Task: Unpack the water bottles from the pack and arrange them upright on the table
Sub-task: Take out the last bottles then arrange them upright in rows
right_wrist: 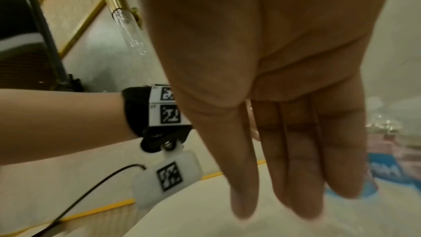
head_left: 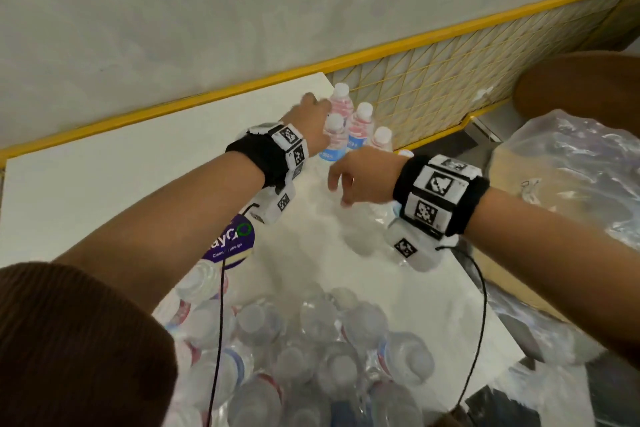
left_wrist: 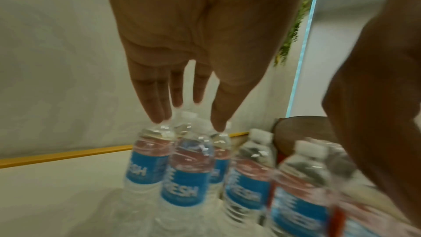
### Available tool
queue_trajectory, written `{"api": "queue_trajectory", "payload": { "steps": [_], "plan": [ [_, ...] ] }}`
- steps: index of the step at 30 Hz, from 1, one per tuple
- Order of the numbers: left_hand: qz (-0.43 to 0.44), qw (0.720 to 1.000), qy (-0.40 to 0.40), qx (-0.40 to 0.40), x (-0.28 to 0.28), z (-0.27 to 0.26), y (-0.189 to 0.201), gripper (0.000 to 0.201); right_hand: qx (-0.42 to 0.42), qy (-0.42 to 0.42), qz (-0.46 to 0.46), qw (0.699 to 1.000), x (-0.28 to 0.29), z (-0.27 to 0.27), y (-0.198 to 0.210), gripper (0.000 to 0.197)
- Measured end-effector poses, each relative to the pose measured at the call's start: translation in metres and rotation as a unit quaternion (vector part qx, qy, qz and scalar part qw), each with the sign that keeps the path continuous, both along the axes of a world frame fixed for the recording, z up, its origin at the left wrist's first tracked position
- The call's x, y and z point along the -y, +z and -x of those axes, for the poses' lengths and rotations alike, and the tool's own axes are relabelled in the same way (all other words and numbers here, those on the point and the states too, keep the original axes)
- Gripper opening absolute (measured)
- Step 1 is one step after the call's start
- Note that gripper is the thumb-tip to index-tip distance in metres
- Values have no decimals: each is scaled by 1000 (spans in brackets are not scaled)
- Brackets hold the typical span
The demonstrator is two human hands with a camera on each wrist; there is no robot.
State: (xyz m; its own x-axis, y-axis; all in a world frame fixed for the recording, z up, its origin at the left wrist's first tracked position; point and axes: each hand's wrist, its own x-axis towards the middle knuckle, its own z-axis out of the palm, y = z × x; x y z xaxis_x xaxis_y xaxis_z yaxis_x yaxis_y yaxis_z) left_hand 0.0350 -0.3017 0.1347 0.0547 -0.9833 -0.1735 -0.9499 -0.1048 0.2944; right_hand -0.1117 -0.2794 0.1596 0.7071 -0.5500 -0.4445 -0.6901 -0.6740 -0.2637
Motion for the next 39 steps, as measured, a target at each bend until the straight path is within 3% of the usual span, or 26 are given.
{"api": "queue_trajectory", "payload": {
  "steps": [3,7,11,15,18,20,24,27,31,39],
  "plan": [
    [-119,984,-132,17,-44,28,11,39,-69,68,-59,994,-43,22,1,29],
    [-284,928,-237,46,-102,59,13,38,-136,98,-121,978,-77,46,-8,22],
    [-392,875,-276,63,-133,72,11,48,-116,93,-112,982,-91,55,-8,14],
    [-410,867,-262,104,-144,76,20,56,-88,90,-123,984,-100,56,1,23],
    [-431,859,-255,107,-150,75,20,74,-118,108,-112,981,-110,54,-2,42],
    [-413,864,-269,101,-155,73,16,76,-154,124,-86,977,-116,53,-9,49],
    [-313,903,-283,83,-155,69,7,51,-137,113,-44,983,-119,53,-12,38],
    [-270,932,-233,62,-144,56,9,45,-107,81,-17,991,-109,53,-7,34],
    [-246,952,-177,51,-124,36,4,48,-91,41,18,995,-85,47,-6,34],
    [-98,994,-45,29,-91,15,-6,45,-41,-30,81,995,-36,33,-15,37]
  ]
}}
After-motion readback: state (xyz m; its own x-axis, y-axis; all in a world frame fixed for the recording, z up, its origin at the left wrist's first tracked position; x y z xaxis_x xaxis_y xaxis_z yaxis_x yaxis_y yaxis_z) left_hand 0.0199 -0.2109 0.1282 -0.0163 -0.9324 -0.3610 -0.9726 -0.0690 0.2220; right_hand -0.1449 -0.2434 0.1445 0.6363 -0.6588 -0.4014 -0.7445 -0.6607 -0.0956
